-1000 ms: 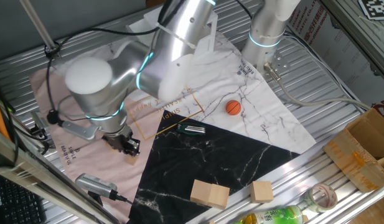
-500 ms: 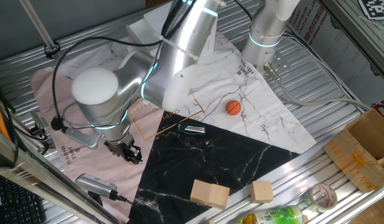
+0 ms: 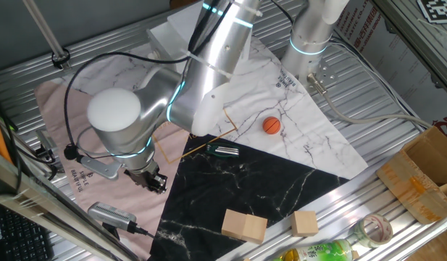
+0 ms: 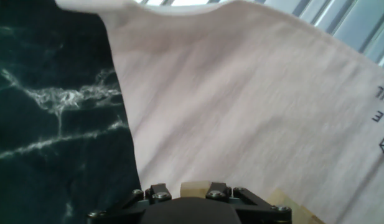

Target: Stack the blocks into a pyramid shape

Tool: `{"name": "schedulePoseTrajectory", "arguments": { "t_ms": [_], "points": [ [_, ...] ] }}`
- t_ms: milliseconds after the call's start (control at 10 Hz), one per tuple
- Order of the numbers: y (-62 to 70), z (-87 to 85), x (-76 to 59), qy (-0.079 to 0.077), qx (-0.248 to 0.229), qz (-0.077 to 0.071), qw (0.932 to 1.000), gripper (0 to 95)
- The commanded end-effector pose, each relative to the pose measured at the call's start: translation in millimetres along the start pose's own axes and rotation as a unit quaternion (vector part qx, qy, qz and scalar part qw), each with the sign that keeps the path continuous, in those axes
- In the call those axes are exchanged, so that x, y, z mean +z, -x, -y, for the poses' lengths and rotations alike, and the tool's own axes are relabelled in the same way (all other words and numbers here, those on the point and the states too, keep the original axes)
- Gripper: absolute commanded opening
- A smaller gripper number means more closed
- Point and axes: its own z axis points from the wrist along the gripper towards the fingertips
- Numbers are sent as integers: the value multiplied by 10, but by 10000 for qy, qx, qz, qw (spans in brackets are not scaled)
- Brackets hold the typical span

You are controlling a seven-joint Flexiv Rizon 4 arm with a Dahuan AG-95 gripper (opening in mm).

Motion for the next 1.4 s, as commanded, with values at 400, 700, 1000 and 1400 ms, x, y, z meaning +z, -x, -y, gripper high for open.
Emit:
{"name": "schedulePoseTrajectory", "arguments": {
  "t_ms": [400,700,1000,1400],
  "points": [
    [-16,8,12,-48,-58,-37,10000,380],
    [-29,37,44,-64,-120,-14,9999,380],
    [-37,50,60,-67,-120,-2,9999,380],
    [-63,67,94,-65,-138,16,9999,380]
  ]
}}
